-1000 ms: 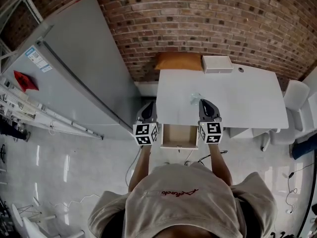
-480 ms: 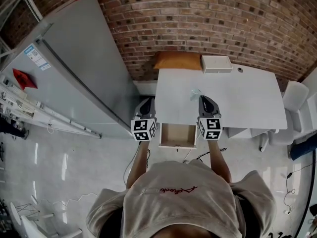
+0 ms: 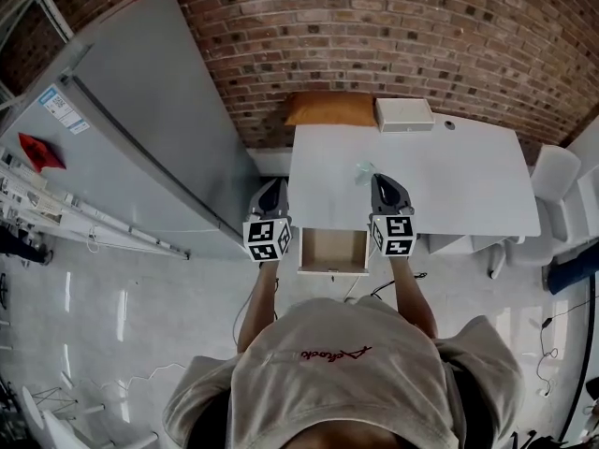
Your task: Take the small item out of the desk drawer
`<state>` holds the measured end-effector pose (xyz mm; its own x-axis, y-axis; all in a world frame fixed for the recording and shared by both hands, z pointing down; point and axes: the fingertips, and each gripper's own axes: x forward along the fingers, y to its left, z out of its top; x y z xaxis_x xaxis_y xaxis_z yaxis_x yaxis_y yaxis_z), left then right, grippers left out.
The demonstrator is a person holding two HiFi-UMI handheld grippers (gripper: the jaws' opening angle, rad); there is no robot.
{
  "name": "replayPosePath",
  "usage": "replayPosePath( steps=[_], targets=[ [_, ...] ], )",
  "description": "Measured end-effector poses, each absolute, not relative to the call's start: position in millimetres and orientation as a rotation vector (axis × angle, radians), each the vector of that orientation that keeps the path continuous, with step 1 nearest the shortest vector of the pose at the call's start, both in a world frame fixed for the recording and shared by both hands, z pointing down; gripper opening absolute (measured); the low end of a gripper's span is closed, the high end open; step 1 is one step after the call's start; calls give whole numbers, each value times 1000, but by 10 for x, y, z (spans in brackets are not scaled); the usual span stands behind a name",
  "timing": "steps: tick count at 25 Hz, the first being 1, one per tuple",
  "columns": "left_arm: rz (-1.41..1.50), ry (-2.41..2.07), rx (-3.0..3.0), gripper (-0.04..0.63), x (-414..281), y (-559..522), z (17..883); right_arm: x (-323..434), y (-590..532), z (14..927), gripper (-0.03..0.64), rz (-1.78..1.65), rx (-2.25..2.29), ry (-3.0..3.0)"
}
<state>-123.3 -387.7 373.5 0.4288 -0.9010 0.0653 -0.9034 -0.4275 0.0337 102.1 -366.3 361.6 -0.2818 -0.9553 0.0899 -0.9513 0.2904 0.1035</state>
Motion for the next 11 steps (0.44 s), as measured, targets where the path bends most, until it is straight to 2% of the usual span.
replayPosePath(
  steps=[11],
  targets=[
    [55,-1629,2610,9,-1173,-3884,3732,1033,-3662,3595,12,-42,1807,-2409]
  ],
)
